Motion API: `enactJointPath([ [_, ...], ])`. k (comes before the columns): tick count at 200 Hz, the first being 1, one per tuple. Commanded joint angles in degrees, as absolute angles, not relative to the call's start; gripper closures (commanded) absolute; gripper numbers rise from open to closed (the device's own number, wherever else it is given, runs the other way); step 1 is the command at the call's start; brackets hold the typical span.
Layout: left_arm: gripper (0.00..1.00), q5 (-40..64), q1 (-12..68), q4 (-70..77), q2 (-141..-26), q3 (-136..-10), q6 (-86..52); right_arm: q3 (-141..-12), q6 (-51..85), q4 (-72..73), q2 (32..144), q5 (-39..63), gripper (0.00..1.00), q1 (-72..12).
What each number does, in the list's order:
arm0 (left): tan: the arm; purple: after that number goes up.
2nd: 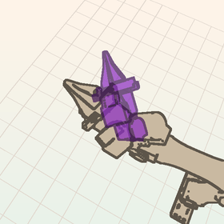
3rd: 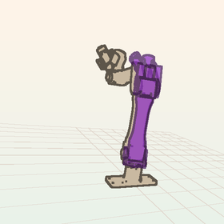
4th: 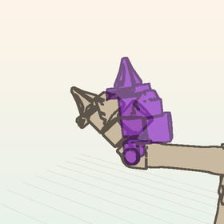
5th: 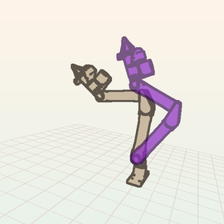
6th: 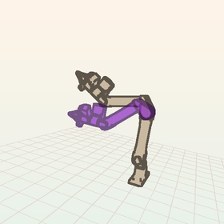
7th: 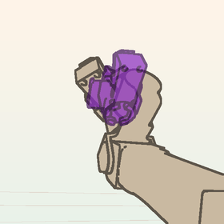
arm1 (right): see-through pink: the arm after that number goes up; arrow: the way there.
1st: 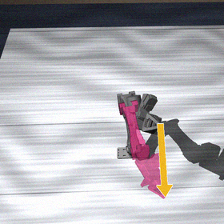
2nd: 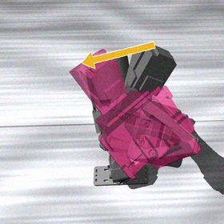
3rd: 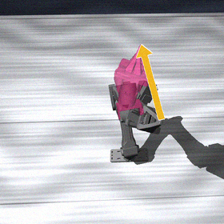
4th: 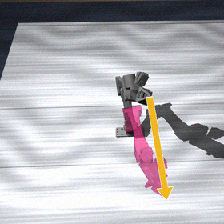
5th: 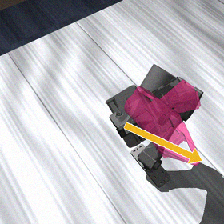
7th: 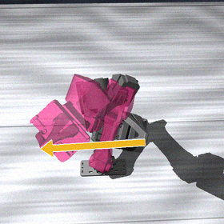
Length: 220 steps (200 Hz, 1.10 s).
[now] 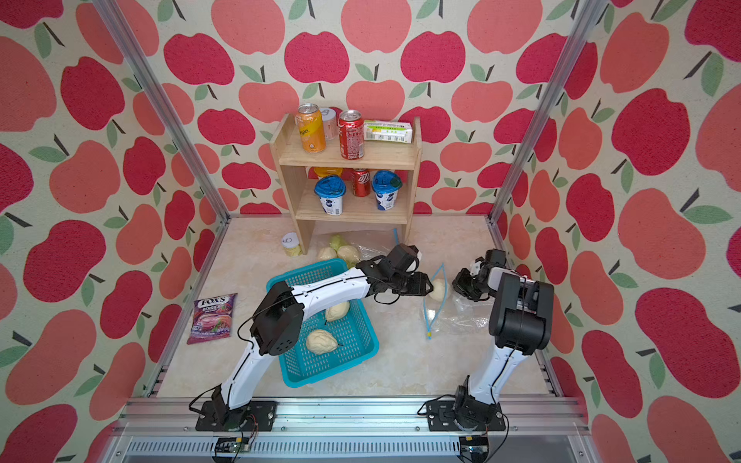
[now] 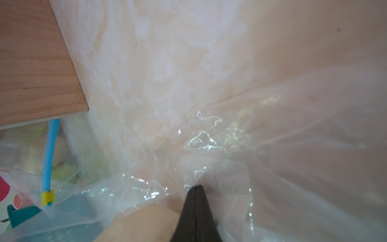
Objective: Open the zip-top bag and take out the pear
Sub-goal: Pick up the pear from the zipper food storage bag.
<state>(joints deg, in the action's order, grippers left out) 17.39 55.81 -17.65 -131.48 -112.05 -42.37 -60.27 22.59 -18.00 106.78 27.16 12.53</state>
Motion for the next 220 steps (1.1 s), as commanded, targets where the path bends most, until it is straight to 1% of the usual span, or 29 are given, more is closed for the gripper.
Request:
enactJointPath([
  [1,0.43,19.9,56.6,-14.6,-134.4,-115.1,-45.1,-58.3,23.8,-17.5,106.5,28.4,0.95,12.8],
  [7,0.42,19.9,56.7,-14.4,-135.0,-115.6,-45.5,-58.0,23.8,-17.4,106.4,28.6,0.95,12.9],
  [42,0.28,20.6,57.0,-14.7,-138.2,-118.1,-48.0,-56.7,24.3,-16.7,105.8,28.7,0.95,12.8],
  [80,0.25,19.7,56.7,-14.2,-139.5,-117.7,-49.9,-55.9,24.6,-16.2,104.8,28.7,0.95,12.8],
  [101,0.22,20.8,55.9,-10.6,-139.7,-115.8,-53.0,-55.6,24.8,-16.0,104.6,28.7,0.96,12.8],
  [132,0.14,20.2,55.6,-7.7,-139.4,-114.2,-54.6,-55.4,24.9,-16.0,104.7,28.7,0.96,12.8],
  [147,0.12,20.0,55.5,-7.5,-139.9,-114.3,-55.6,-55.4,24.9,-16.0,104.6,28.7,0.96,12.8],
  [163,0.13,19.8,55.5,-7.3,-140.5,-114.1,-56.6,-55.4,24.9,-15.9,104.5,28.8,0.96,12.9],
  [172,0.15,19.5,55.5,-7.2,-140.8,-113.9,-57.2,-55.4,24.9,-15.9,104.3,28.8,0.96,12.9],
  [186,0.2,19.2,55.2,-5.7,-141.1,-112.7,-58.4,-55.3,24.9,-16.0,104.1,28.8,0.96,12.9],
  [202,0.3,19.7,54.8,-4.1,-141.6,-111.7,-59.7,-55.1,24.8,-16.0,104.0,28.9,0.96,13.1],
  [210,0.33,19.9,54.7,-3.6,-141.9,-111.4,-60.2,-55.0,24.8,-15.9,103.9,28.9,0.96,13.2],
  [220,0.33,19.7,54.6,-3.0,-142.0,-110.9,-60.6,-54.8,24.7,-15.8,103.8,28.9,0.96,13.3],
])
